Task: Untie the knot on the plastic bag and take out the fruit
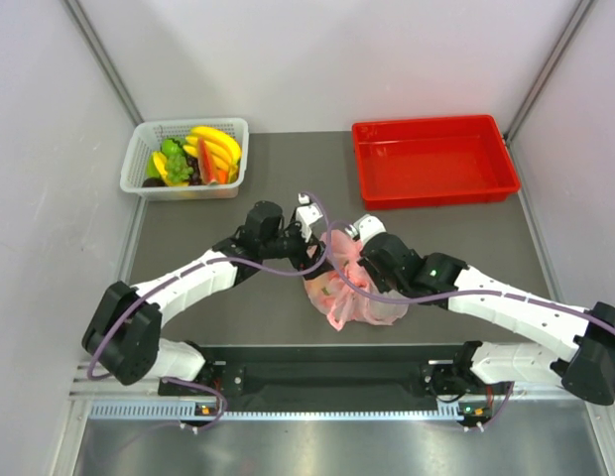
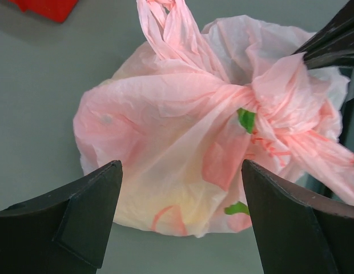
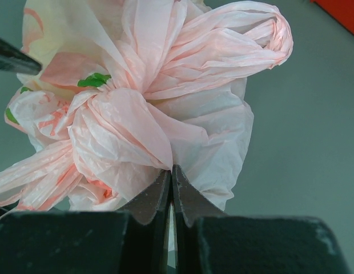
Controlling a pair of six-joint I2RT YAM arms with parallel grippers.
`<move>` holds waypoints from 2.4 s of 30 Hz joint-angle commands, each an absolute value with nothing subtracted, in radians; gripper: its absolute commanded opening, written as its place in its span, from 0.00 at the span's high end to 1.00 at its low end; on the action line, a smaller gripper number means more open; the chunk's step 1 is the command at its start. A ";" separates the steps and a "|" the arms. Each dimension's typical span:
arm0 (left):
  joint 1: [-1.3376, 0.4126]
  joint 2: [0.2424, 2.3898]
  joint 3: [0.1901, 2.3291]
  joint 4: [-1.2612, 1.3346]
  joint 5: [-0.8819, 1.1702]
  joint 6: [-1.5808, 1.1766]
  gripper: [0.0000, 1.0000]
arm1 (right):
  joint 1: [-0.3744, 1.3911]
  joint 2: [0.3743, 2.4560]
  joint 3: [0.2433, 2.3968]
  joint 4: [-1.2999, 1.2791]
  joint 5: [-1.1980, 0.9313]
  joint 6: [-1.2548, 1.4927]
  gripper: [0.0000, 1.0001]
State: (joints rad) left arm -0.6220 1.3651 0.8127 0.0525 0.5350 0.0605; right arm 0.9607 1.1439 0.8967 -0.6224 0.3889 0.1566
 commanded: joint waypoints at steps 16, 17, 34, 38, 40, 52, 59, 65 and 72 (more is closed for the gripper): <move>-0.637 1.562 0.842 0.275 0.678 0.221 0.38 | 0.943 1.085 0.900 -0.577 0.270 0.146 0.98; -0.637 1.566 0.848 0.269 0.692 0.212 0.70 | 0.943 1.085 0.902 -0.574 0.268 0.147 0.98; -0.638 1.128 0.710 0.114 0.135 0.152 1.00 | 0.773 1.058 0.930 -0.603 0.538 0.316 1.00; -0.637 1.019 0.680 0.051 0.023 0.137 1.00 | 0.689 1.072 0.936 -0.626 0.560 0.385 1.00; -0.637 0.965 0.658 0.022 -0.041 0.129 1.00 | 0.632 1.087 0.948 -0.653 0.549 0.417 0.98; -0.638 0.853 0.618 -0.072 -0.138 0.025 1.00 | 0.597 1.007 0.982 -0.632 0.266 0.264 0.36; -0.638 0.775 0.588 -0.032 -0.078 0.040 1.00 | 0.612 0.974 1.093 -0.586 0.003 0.063 0.11; -0.638 0.761 0.595 -0.034 -0.074 0.034 1.00 | 0.701 1.133 1.255 -0.640 -0.071 0.008 0.04; -0.638 0.750 0.604 -0.035 -0.072 0.038 1.00 | 0.842 1.267 1.316 -0.635 -0.006 -0.040 0.05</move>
